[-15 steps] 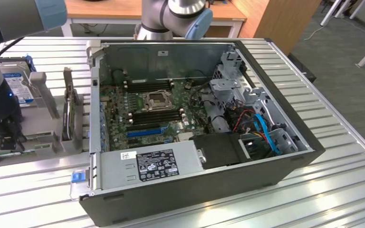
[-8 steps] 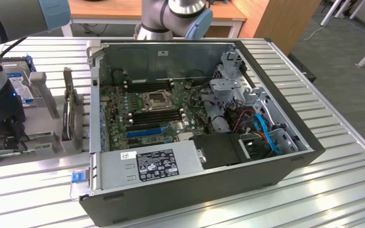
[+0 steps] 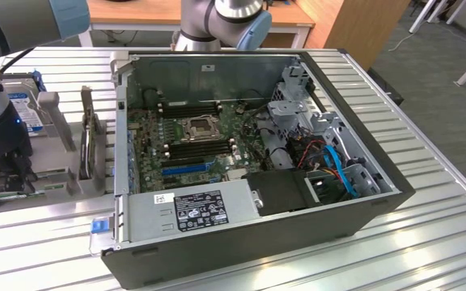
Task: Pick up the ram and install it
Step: 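Pick up the ram and move it above insertion slot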
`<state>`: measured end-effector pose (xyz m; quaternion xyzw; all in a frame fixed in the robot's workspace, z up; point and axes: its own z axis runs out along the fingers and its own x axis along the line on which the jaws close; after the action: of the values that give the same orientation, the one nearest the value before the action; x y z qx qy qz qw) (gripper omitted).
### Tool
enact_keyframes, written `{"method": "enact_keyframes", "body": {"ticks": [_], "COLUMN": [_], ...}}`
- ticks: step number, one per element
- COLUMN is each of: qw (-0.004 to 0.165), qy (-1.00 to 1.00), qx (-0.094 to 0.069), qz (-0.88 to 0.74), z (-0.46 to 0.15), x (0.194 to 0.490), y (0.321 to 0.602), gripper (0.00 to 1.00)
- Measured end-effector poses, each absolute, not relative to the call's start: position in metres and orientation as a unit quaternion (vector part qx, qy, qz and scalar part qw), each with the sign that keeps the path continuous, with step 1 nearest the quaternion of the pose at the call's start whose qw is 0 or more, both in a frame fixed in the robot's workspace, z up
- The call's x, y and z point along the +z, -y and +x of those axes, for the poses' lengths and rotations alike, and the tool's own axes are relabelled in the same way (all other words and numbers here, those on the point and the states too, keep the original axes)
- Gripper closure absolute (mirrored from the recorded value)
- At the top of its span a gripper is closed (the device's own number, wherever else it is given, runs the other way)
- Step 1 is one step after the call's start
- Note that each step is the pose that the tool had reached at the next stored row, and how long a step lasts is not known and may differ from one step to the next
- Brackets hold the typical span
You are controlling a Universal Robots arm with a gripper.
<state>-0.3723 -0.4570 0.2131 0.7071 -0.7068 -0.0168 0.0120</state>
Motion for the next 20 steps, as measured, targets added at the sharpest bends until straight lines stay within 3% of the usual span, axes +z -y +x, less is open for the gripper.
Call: {"method": "enact_keyframes", "body": {"ticks": [20], "qw": [0.012], "qy": [0.707], "qx": [-0.017], "qz": [0.707], "z": [-0.3724], "x": [0.2077], "y": [0.4587], "gripper": [0.71]}}
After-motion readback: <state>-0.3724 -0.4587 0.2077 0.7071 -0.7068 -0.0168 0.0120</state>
